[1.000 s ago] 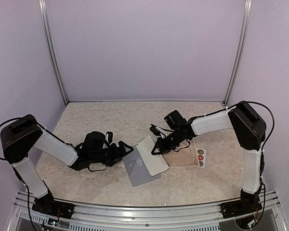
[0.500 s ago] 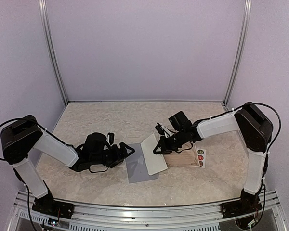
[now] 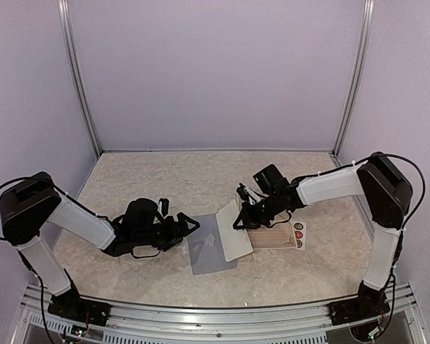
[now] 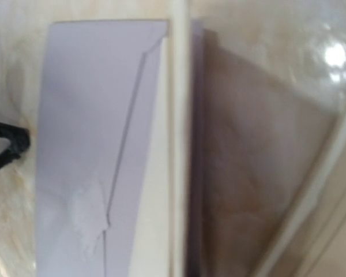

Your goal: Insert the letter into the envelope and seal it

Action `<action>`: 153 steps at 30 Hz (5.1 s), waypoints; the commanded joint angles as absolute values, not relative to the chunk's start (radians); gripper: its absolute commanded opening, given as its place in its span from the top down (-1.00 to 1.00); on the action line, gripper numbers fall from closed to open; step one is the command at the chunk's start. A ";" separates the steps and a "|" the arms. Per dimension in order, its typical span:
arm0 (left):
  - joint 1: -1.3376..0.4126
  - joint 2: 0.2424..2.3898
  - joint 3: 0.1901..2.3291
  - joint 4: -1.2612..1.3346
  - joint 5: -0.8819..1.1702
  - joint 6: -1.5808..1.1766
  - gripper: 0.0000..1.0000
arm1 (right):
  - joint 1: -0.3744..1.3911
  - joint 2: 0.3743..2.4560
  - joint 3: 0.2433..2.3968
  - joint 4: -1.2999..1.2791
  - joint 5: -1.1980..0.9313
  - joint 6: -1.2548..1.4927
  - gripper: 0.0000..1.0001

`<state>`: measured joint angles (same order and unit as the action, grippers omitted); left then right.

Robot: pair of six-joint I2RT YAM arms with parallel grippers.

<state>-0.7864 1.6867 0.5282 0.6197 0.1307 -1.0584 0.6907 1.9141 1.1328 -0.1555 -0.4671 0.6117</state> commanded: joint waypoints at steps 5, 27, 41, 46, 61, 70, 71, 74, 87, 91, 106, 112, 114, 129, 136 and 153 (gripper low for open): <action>-0.793 1.723 0.532 0.530 0.147 -1.049 -0.89 | 0.701 1.963 1.200 -0.250 -0.466 0.610 1.00; -0.801 1.752 0.537 0.552 0.163 -1.052 -0.89 | 0.737 1.999 1.226 -0.233 -0.495 0.608 1.00; -0.799 1.766 0.558 0.532 0.151 -1.039 -0.89 | 0.742 1.997 1.295 -0.283 -0.518 0.380 1.00; -0.799 1.767 0.560 0.527 0.150 -1.036 -0.89 | 0.742 1.984 1.297 -0.306 -0.506 0.339 1.00; -0.807 1.791 0.560 0.557 0.168 -1.046 -0.89 | 0.776 2.013 1.194 -0.051 -0.587 0.486 1.00; -0.807 1.778 0.554 0.549 0.156 -1.052 -0.89 | 0.776 2.007 1.165 0.009 -0.557 0.586 0.63; -0.807 1.778 0.554 0.549 0.156 -1.052 -0.89 | 0.778 2.011 1.166 0.006 -0.545 0.595 0.46; -0.807 1.774 0.551 0.548 0.155 -1.050 -0.89 | 0.777 2.028 1.164 -0.012 -0.515 0.616 0.26; -0.795 1.644 0.463 0.608 0.134 -0.988 -0.91 | 0.775 1.934 0.980 0.420 -0.678 0.646 1.00; -0.779 1.593 0.451 0.589 0.142 -0.952 -0.93 | 0.774 1.896 0.928 0.546 -0.748 0.634 1.00; -0.749 1.538 0.368 0.944 0.369 -0.912 -0.20 | 0.770 1.827 0.864 0.649 -0.829 0.608 1.00; -0.754 1.561 0.347 1.095 0.462 -0.919 1.00 | 0.767 1.791 0.858 0.609 -0.810 0.584 1.00; -0.755 1.555 0.344 1.130 0.492 -0.919 1.00 | 0.766 1.758 0.861 0.563 -0.796 0.553 1.00; -0.776 1.426 0.424 1.107 0.581 -0.941 1.00 | 0.774 1.535 0.937 0.204 -0.645 0.358 1.00; -0.792 1.404 0.427 1.149 0.548 -0.976 1.00 | 0.795 1.503 0.913 0.265 -0.615 0.411 1.00; -0.810 1.393 0.429 1.158 0.530 -0.965 1.00 | 0.802 1.542 0.903 0.317 -0.670 0.520 1.00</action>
<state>-0.7982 1.4193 0.4149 1.1141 0.5228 -0.9718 0.7883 1.5383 0.9123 0.3042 -0.6762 0.4950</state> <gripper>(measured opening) 0.004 0.004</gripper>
